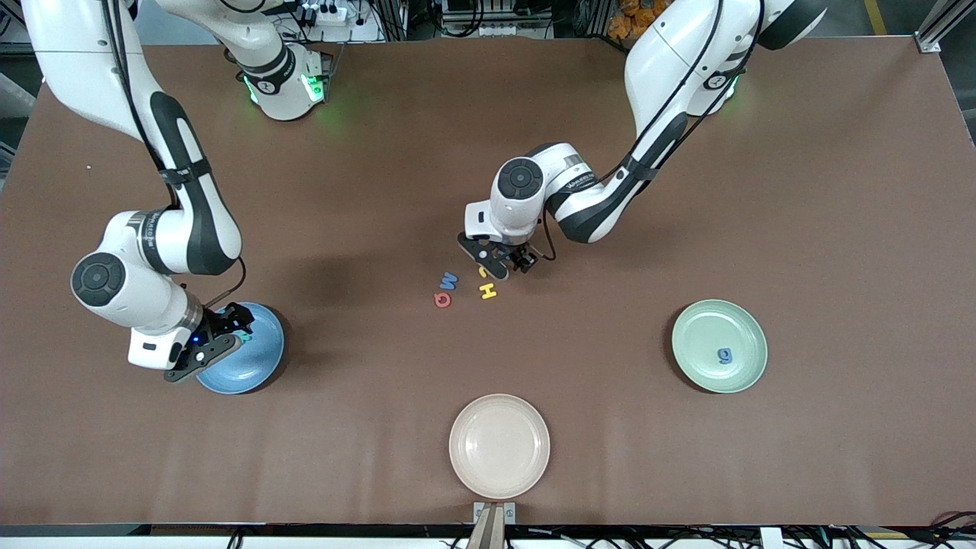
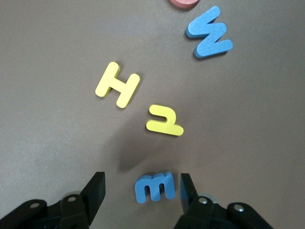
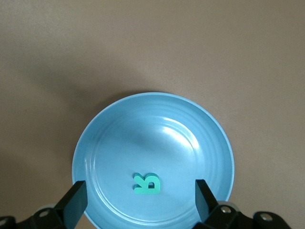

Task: Sort uppercase to blue plate, lowercase to green plate
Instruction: 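Carry the blue m to the green plate while the right gripper grasps Q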

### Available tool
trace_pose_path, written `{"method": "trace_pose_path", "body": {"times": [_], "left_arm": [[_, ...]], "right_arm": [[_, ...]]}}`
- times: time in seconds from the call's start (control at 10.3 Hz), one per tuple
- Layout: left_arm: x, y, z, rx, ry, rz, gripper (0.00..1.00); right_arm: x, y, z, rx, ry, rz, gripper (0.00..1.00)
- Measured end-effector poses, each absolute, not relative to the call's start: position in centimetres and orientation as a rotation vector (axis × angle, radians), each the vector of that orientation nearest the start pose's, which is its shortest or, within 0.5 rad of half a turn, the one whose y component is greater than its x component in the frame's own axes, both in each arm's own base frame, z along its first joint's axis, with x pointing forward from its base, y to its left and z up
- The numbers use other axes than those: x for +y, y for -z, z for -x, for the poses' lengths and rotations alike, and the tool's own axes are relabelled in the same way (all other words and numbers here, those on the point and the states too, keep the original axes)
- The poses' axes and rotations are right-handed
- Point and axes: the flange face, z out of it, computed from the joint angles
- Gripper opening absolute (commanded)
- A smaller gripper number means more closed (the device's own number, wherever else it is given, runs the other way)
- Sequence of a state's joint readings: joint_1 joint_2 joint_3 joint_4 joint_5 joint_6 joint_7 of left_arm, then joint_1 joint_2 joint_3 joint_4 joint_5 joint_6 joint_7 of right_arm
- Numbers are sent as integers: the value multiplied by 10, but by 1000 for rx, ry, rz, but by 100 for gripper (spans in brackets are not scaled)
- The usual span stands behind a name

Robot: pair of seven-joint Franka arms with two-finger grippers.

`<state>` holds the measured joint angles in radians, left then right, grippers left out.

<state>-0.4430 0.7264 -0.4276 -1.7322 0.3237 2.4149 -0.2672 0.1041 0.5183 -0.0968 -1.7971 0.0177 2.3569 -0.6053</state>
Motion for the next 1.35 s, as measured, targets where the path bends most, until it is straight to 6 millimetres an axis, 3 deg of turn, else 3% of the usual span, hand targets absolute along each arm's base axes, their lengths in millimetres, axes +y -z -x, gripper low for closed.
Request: {"method": "trace_pose_path", "body": {"times": [0.39, 0.87, 0.97, 1.16, 1.26, 1.35], "left_arm": [[-495, -184, -446, 984, -35, 3053, 67], [-495, -177, -436, 905, -64, 3069, 57], [-495, -176, -436, 902, -66, 3069, 49], [-495, -175, -436, 901, -69, 3069, 9], [-495, -176, -436, 901, -68, 3068, 0], [-494, -176, -436, 900, -68, 3068, 0]], "right_arm": [[11, -254, -658, -974, 24, 3030, 100], [13, -254, -658, -981, 24, 3027, 100], [13, -254, -658, -982, 24, 3026, 100], [14, -254, -658, -983, 24, 3025, 100], [15, -254, -657, -986, 25, 3024, 100], [17, -254, -658, -990, 25, 3022, 100]]}}
